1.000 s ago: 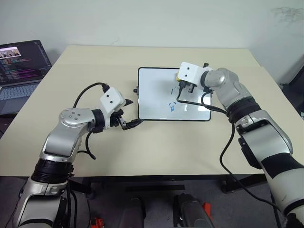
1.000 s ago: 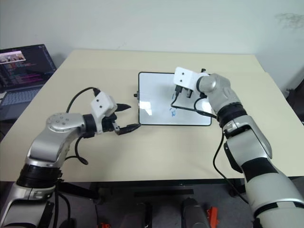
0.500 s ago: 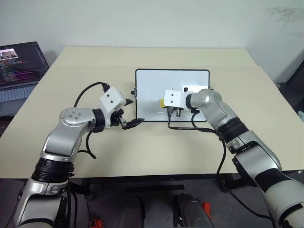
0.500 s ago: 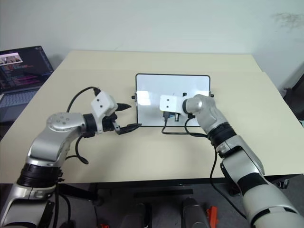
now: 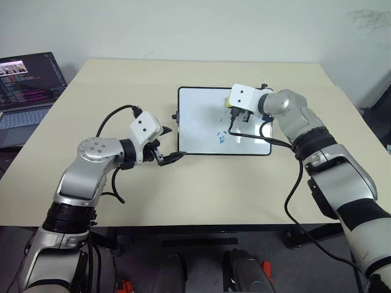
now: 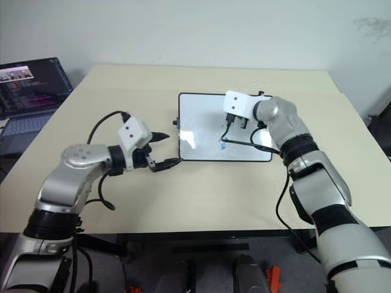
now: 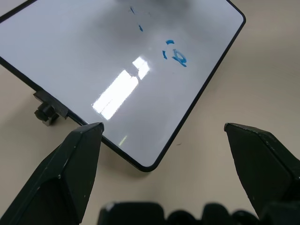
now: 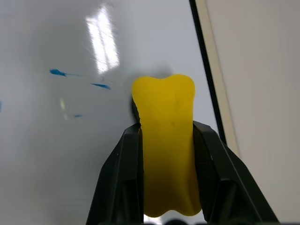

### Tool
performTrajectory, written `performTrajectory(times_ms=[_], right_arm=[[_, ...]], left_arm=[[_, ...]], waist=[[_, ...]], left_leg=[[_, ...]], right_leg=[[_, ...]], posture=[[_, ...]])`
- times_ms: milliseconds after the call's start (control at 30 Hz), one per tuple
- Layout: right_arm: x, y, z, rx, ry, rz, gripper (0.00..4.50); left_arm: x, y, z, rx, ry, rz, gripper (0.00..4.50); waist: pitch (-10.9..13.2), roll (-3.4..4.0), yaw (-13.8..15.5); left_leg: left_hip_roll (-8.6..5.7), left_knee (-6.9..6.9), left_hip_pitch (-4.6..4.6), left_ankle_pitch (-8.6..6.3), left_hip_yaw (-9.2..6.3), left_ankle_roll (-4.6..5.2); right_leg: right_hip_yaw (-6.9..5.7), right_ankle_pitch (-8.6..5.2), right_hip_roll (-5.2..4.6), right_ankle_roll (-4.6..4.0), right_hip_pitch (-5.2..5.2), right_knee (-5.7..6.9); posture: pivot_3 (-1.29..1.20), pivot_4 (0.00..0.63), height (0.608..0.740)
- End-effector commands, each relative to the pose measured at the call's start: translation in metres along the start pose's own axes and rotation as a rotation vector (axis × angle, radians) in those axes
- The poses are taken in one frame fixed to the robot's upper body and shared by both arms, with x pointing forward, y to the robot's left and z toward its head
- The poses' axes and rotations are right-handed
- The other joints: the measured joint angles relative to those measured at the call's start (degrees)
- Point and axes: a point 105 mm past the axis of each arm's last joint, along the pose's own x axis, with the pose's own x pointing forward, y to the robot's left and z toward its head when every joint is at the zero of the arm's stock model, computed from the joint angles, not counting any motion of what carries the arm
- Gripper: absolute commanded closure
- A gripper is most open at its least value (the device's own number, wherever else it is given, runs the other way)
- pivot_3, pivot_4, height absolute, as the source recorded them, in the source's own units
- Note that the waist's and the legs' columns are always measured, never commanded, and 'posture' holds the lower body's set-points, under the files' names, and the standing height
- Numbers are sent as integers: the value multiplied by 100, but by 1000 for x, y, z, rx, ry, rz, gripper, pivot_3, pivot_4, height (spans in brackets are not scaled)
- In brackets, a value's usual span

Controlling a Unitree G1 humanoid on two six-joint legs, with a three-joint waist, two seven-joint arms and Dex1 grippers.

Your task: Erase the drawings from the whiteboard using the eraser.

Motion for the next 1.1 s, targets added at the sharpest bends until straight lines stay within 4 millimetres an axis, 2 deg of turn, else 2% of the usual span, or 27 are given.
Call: performTrajectory(times_ms=[33,233,367,467,600,800,900,1000,1100], right_arm=[[1,7,-2,0,1,30,3452],[8,53,34,-21,-128,187,3452],[6,63,39,-28,-143,214,3452],[5,61,35,-33,-130,206,3452],[3,31,15,-45,-51,98,3452],[-7,3,-14,-55,35,35,3452],[-10,-1,-24,-62,62,22,3452],[-10,-1,-25,-50,54,27,3452],[-6,15,-14,-54,8,86,3452]], left_arm=[[-1,4,12,42,-34,14,0],[-1,4,13,44,-35,13,0],[-2,4,12,45,-34,14,0],[-2,4,12,45,-33,15,0],[-2,3,12,44,-36,14,0],[-1,4,13,46,-37,13,0],[-1,3,12,45,-36,12,0],[0,2,12,44,-37,7,0],[1,2,12,44,-38,3,0]], waist=[[0,0,-2],[-3,-4,-57],[-3,-4,-60],[-2,-4,-52],[-2,-4,-44],[-2,-4,8],[-3,-5,0],[-3,-5,1],[-3,-5,2]], left_leg=[[0,0,0,0,0,0],[3,0,4,0,0,0],[5,0,4,0,-6,0],[4,0,3,0,-4,0],[4,0,1,0,-4,0],[-2,0,1,0,-3,0],[-2,1,2,0,1,0],[-2,1,2,0,0,0],[-2,1,2,0,-1,0]], right_leg=[[0,0,0,0,0,0],[4,0,5,0,1,5],[1,1,11,0,-1,14],[1,1,9,0,0,7],[1,0,8,0,-1,5],[-1,0,-2,-1,2,-1],[4,0,-4,-1,3,-5],[1,0,-3,-1,2,0],[0,0,-2,-1,3,0]], posture=[[0,150,740],[0,150,740],[0,150,740],[0,150,740],[0,150,740],[0,150,740],[0,150,740],[0,150,740],[0,150,740]])
